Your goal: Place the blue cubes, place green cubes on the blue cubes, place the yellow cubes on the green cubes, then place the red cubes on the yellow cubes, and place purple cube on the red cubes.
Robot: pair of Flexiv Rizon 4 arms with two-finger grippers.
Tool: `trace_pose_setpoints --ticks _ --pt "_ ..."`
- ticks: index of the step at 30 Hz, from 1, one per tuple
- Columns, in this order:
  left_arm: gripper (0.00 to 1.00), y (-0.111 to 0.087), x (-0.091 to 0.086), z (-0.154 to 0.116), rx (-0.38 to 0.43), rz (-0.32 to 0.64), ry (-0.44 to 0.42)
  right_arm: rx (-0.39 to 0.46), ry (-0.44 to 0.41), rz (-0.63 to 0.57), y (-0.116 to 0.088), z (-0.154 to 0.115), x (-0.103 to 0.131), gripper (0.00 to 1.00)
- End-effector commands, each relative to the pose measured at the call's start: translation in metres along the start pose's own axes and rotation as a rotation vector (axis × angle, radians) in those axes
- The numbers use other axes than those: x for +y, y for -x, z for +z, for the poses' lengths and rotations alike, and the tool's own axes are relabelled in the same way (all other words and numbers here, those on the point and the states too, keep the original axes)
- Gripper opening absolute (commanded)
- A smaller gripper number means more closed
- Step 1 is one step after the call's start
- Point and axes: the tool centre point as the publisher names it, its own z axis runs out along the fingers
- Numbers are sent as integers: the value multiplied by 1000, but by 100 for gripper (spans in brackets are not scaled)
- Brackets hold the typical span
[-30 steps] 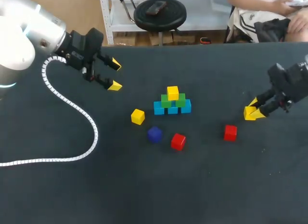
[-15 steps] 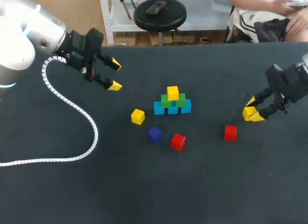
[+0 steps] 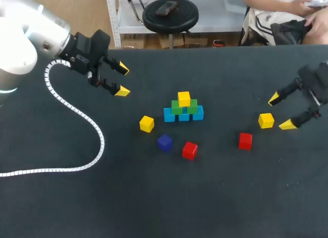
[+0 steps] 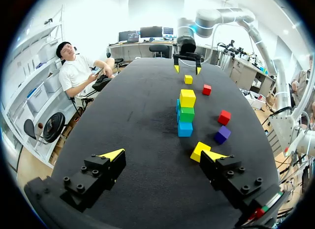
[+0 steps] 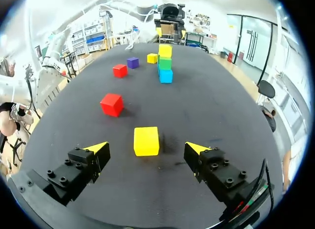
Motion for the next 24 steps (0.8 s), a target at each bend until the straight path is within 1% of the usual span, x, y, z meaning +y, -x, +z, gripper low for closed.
trace_pose_setpoints --ticks 1,6,12,16,24 --pt "100 0 2 0 2 0 -5 -18 5 9 1 -2 -5 100" --pt "100 0 2 0 2 0 -5 8 17 40 4 7 0 100" --pt "100 0 2 0 2 0 -5 5 42 39 2 11 8 100" --pt "100 0 2 0 2 0 -5 17 64 16 2 13 10 100" --pt "100 0 2 0 2 0 -5 21 71 4 4 17 8 100"
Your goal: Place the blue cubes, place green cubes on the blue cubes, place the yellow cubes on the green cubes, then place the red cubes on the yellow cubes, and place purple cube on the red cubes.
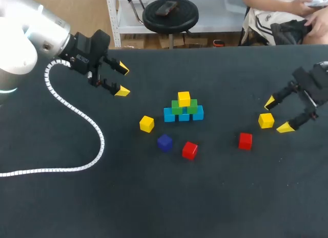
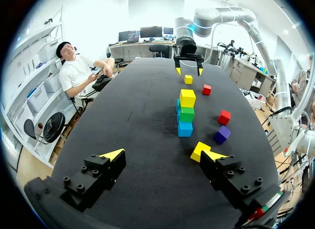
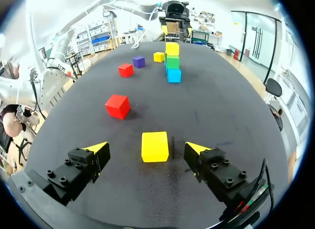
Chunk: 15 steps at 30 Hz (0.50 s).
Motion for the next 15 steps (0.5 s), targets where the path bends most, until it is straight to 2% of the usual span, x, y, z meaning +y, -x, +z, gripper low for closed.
trace_pose_setpoints --ticks 1,8,10,13,15 --pt "100 0 2 0 2 1 -5 1 6 -4 2 3 -3 100" --pt "100 0 2 0 2 1 -5 -2 13 -10 5 9 -4 100" --pt "100 0 2 0 2 1 -5 -3 15 -9 5 10 -5 94" --pt "100 0 2 0 2 1 -5 -2 15 -5 4 11 -5 48" --pt "100 0 2 0 2 1 -5 -2 14 -1 3 11 -5 41"
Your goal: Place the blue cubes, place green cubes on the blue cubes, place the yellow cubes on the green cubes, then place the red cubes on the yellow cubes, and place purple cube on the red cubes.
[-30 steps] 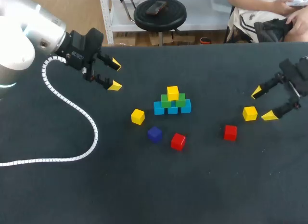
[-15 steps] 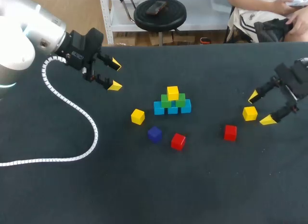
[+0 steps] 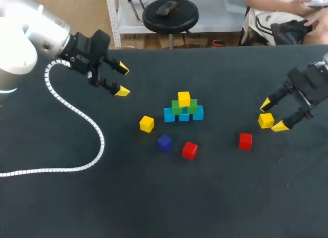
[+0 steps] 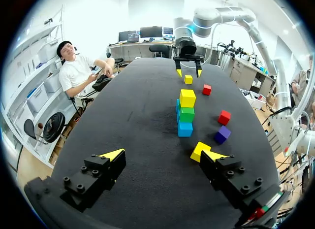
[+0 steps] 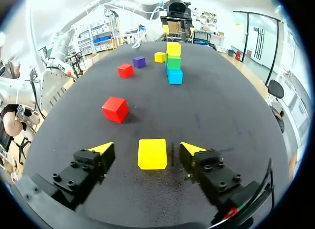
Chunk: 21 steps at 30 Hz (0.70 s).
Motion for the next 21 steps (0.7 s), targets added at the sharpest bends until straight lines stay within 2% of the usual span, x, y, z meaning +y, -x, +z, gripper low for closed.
trace_pose_setpoints --ticks 1,2,3,9,12,17,21 --pt "100 0 2 0 2 1 -5 -2 2 5 -2 2 -2 36" --pt "100 0 2 0 2 1 -5 -2 2 6 -3 2 -2 9" --pt "100 0 2 0 2 1 -5 -1 2 7 -4 3 -2 0" --pt "100 0 2 0 2 1 -5 0 -2 9 0 -2 2 0" --pt "100 0 2 0 2 1 -5 8 -39 20 9 -10 4 0" --pt "100 0 2 0 2 1 -5 22 -40 18 25 -24 6 0" --pt "100 0 2 0 2 1 -5 72 -37 43 36 -27 6 0"
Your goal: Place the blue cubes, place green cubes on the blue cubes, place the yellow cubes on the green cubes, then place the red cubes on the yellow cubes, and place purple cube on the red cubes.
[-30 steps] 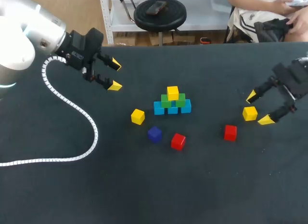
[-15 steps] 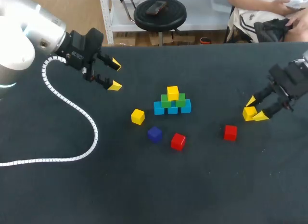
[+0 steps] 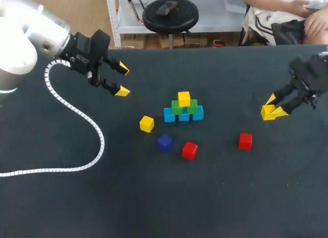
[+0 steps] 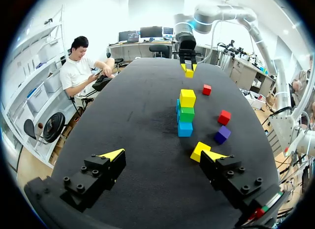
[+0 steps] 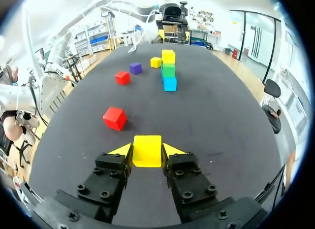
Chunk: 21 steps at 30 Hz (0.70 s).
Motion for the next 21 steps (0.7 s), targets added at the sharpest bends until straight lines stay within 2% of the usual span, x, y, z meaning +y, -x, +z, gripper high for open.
trace_pose_setpoints --ticks 1,3,9,14,15,21 --pt "100 0 2 0 2 1 -5 67 -16 30 15 -3 8 0" --pt "100 0 2 0 2 1 -5 86 -19 47 18 -2 7 0" --pt "100 0 2 0 2 1 -5 60 -51 93 27 0 -1 0" --pt "100 0 2 0 2 1 -5 39 -50 63 43 1 -4 0" --pt "100 0 2 0 2 1 -5 11 -45 48 46 0 -3 0" --pt "100 0 2 0 2 1 -5 11 -45 48 46 0 -3 0"
